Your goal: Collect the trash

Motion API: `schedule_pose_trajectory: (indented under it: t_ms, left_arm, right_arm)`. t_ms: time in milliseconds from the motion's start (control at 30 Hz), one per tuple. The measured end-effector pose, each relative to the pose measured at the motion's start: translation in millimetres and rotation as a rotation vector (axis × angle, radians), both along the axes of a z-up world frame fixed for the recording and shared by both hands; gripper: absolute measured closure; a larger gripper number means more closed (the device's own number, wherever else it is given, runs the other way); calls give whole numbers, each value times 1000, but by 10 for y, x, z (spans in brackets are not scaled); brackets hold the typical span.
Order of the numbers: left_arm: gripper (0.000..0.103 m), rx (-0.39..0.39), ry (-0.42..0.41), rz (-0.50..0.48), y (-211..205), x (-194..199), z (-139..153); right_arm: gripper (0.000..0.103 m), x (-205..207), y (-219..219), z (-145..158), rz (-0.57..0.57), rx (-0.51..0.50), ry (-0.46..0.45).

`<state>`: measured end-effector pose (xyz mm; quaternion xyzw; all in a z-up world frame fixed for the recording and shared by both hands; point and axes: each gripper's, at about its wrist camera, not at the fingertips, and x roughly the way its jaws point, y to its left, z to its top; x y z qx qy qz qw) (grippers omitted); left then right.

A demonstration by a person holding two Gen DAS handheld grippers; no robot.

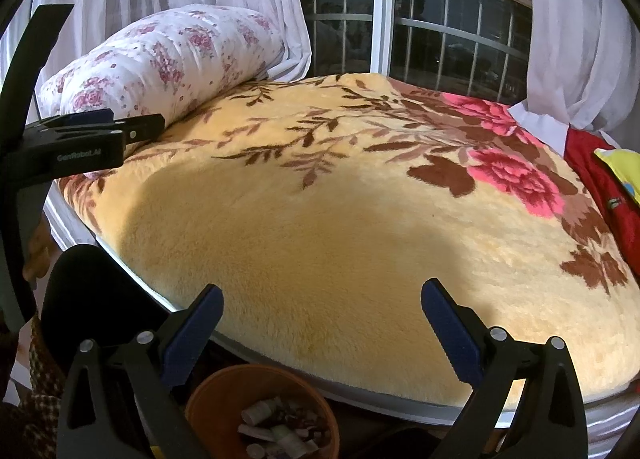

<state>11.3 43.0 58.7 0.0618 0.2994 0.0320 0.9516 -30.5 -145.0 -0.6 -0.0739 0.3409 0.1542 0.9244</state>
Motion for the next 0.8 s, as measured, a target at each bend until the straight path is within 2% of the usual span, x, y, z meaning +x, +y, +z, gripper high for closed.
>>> schedule_pose_trajectory:
  t_ms: [233, 367, 800]
  left_arm:
    - [12, -22, -25, 16, 59, 112, 24]
    - [12, -65, -31, 30, 139, 202, 44]
    - [12, -84, -62, 45, 233, 318, 87]
  right_arm:
    - [5, 90, 54, 65, 17, -22, -21]
    - [5, 137, 90, 88, 27, -21, -30]
    - [5, 204, 115, -3, 27, -13, -4]
